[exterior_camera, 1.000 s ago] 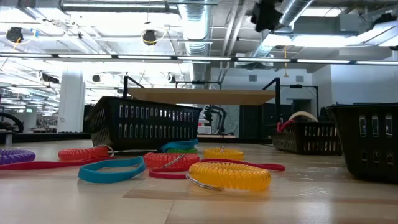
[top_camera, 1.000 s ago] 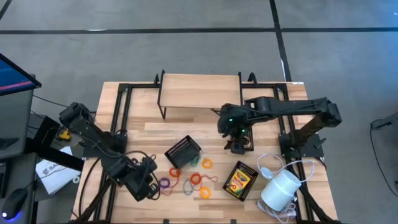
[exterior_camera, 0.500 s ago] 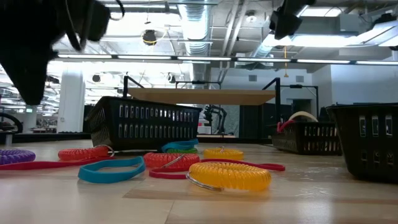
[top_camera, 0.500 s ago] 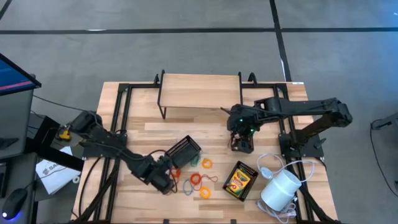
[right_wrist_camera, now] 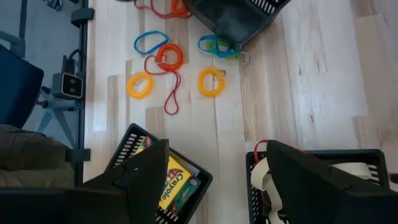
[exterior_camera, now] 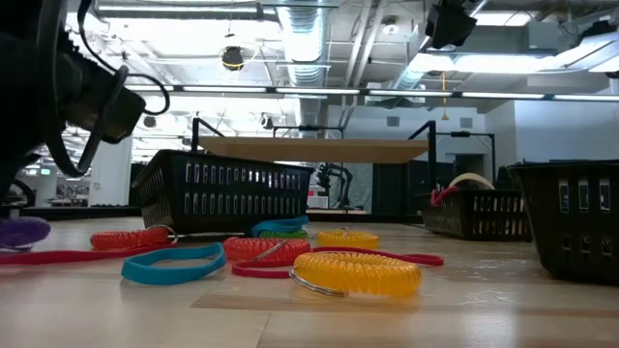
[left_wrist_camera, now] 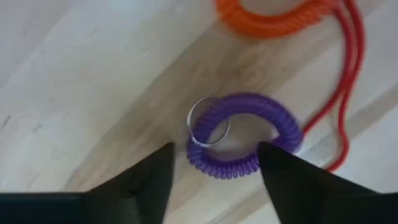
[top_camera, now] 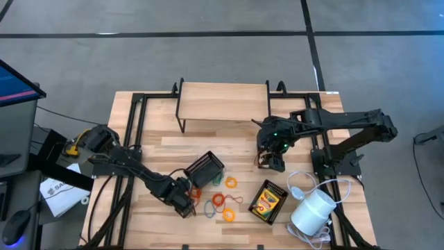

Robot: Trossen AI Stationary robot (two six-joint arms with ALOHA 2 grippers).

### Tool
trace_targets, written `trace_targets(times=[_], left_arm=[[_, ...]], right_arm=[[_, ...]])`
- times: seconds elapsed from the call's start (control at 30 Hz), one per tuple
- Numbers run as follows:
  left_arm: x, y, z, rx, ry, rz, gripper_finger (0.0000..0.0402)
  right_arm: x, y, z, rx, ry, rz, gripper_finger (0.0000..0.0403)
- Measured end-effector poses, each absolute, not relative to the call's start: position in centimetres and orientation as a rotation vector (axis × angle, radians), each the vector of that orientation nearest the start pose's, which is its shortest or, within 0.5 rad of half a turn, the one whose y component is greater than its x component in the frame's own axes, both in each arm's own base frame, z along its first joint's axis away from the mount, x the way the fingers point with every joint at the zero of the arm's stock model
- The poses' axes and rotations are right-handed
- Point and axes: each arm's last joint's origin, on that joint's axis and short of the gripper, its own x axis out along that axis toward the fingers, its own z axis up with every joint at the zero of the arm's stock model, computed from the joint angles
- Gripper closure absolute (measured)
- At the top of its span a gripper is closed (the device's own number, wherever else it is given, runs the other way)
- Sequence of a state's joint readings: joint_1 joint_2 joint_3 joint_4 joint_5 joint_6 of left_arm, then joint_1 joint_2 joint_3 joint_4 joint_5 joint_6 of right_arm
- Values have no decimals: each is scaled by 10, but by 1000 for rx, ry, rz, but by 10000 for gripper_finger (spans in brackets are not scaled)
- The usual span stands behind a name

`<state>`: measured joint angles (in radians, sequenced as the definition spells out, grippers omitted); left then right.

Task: Pick & Place Office Desk Supplies
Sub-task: Put the violet spring keychain into the left black bin

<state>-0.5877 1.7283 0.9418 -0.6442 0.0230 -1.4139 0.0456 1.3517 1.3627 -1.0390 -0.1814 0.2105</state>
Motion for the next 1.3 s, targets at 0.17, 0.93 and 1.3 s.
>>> trace_targets(times=[0.17,0.93,1.3], left_arm=[[233,-157,127,-768,1414,548,279],[232,-93,261,-929,422,535,400],[257,-60,205,-860,908,600,315]], right_arm=[[254,17,343,272,1039,93,137],[244,16,364,305,887,97,137],[235,18,364,303,934,98,137]])
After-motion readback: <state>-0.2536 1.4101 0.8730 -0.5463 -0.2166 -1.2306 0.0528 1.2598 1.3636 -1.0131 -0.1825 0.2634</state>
